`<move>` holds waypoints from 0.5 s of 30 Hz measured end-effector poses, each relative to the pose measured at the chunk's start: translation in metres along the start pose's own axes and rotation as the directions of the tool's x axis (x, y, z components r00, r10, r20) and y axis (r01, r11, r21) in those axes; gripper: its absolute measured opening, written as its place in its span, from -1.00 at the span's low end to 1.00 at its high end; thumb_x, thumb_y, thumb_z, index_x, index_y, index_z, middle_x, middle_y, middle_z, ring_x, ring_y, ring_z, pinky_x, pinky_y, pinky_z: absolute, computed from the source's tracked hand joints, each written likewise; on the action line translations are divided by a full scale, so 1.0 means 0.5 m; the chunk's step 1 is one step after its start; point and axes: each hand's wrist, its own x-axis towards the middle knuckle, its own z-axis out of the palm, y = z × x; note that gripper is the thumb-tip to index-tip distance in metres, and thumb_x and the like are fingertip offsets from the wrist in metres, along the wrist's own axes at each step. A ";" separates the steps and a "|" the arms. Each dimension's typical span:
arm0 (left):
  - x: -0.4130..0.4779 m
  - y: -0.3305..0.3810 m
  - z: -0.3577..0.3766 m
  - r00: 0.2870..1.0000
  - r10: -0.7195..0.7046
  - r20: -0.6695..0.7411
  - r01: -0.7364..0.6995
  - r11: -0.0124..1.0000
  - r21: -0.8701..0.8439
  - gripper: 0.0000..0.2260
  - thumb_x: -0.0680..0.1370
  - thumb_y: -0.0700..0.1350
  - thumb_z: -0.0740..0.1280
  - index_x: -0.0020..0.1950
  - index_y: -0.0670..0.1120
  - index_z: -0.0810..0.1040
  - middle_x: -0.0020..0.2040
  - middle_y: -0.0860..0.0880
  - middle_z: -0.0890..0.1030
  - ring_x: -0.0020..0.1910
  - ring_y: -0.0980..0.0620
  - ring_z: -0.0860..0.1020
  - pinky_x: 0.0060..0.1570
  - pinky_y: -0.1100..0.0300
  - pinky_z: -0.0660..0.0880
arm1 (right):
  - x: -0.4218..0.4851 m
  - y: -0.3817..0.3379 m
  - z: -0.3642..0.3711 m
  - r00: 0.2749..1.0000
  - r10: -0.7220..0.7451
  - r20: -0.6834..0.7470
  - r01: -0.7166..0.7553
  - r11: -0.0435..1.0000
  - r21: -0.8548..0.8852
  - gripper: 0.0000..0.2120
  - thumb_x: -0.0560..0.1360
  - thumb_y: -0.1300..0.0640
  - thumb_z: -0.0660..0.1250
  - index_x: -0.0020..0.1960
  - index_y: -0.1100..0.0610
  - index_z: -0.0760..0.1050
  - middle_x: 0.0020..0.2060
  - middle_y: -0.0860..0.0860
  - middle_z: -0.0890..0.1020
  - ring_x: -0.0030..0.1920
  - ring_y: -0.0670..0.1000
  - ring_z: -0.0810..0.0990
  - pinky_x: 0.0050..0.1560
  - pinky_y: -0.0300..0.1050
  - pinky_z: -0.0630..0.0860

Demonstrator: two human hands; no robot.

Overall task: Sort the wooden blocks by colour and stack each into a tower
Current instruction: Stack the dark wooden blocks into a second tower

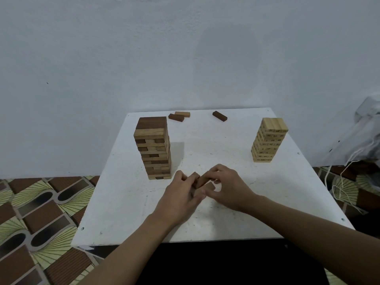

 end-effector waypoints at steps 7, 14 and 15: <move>0.000 0.000 -0.020 0.997 -0.035 0.070 0.035 0.999 -0.008 -0.59 0.43 0.20 0.54 0.23 0.17 0.58 -0.02 0.09 0.36 -0.04 0.19 0.41 -0.14 0.39 0.30 | 0.004 0.011 -0.005 0.994 -0.035 0.106 0.042 0.997 -0.060 -0.69 0.43 -0.13 0.49 0.13 -0.05 0.66 0.15 -0.22 0.47 0.15 -0.17 0.41 0.17 -0.23 0.42; 0.008 -0.032 -0.058 0.971 0.030 0.237 -0.026 0.999 -0.020 -0.52 0.51 -0.09 0.52 0.40 0.14 0.52 0.19 0.07 0.37 -0.07 0.15 0.51 -0.04 0.43 0.40 | 0.015 0.035 -0.028 0.987 0.009 0.159 0.008 0.995 -0.104 -0.50 0.36 -0.05 0.59 0.28 -0.08 0.61 0.07 -0.12 0.52 0.06 -0.09 0.43 0.06 -0.20 0.43; 0.010 -0.035 -0.058 0.970 0.041 0.238 -0.036 0.999 -0.027 -0.53 0.51 -0.11 0.52 0.39 0.12 0.53 0.25 0.08 0.36 -0.09 0.14 0.54 -0.04 0.43 0.44 | 0.021 0.037 -0.033 0.985 0.000 0.170 0.016 0.996 -0.092 -0.54 0.38 0.00 0.58 0.26 -0.08 0.62 0.06 -0.11 0.56 0.05 -0.09 0.46 0.05 -0.25 0.41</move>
